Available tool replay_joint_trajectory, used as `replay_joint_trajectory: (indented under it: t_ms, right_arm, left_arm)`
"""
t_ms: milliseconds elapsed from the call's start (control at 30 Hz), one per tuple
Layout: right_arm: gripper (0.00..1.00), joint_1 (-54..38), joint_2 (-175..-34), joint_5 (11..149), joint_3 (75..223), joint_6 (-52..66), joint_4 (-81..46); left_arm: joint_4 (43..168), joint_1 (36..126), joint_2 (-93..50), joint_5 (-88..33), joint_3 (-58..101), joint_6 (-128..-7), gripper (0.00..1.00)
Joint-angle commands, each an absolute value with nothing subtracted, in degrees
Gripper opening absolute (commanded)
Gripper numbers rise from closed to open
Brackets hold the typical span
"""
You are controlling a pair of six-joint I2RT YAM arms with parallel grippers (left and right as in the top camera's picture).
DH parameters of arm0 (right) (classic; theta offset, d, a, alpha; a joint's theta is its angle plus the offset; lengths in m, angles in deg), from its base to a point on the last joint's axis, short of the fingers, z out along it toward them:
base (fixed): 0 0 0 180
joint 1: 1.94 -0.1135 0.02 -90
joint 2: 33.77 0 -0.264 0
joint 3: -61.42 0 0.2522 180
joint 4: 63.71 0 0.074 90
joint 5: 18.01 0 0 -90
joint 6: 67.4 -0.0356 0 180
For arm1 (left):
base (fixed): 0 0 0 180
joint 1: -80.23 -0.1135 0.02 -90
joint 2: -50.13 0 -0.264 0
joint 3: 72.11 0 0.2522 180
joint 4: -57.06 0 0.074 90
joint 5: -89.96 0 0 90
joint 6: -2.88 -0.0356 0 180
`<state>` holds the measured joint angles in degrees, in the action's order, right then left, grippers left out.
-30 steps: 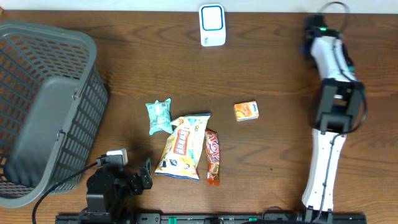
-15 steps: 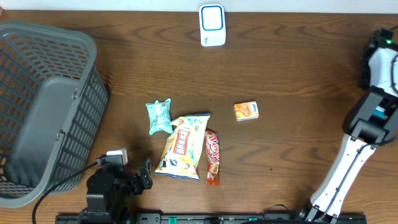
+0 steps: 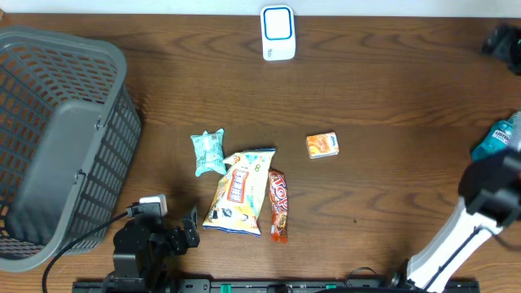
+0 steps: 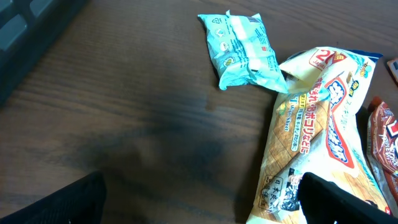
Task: Scan the item barcode
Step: 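Carry the bottle to the right edge and release it, then grasp the orange Kleenex tissue pack with the right gripper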
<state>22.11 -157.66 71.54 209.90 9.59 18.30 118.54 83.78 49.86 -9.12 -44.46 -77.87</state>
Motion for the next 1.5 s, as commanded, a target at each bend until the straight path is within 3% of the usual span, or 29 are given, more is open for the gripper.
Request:
replay_joint_trajectory:
  t_ms: [0,200,400,500,633,800,1067,1200,1333,1467]
  right_arm:
    - [0.99,17.33,-155.41,94.49,210.29,0.01,24.27]
    - [0.99,7.36,-155.59,98.16,208.76,2.22,35.79]
    - [0.96,-0.97,-153.21,89.86,208.52,2.44,41.82]
    - [0.93,-4.79,-149.51,84.98,206.75,1.96,42.21]
    - [0.97,-8.49,-142.23,78.1,200.04,-3.16,38.74]
    - [0.99,-12.88,-127.13,76.0,173.92,-15.31,25.93]
    - [0.98,-18.26,-112.68,79.91,130.19,-30.15,-14.18]
    - [0.91,-18.28,-113.95,84.59,118.52,-33.98,-33.65]
    - [0.84,-18.28,-115.31,84.57,115.7,-36.36,-36.91]
    - [0.85,-18.28,-116.92,84.44,115.67,-36.34,-37.24]
  left_arm:
    - [121.56,84.0,49.86,-9.45,-45.16,-77.36,0.98]
    - [121.56,84.0,49.86,-9.45,-45.16,-77.36,0.98]
    - [121.56,84.0,49.86,-9.45,-45.16,-77.36,0.98]
    - [121.58,84.0,49.86,-9.45,-45.16,-77.36,0.98]
    - [121.56,84.0,49.86,-9.45,-45.16,-77.36,0.98]
    - [121.56,84.0,49.86,-9.45,-45.16,-77.36,0.98]
    - [121.56,84.0,49.86,-9.45,-45.16,-77.36,0.98]
    - [121.56,84.0,49.86,-9.45,-45.16,-77.36,0.98]
    - [121.56,84.0,49.86,-9.45,-45.16,-77.36,0.98]
    - [121.56,84.0,49.86,-9.45,-45.16,-77.36,0.98]
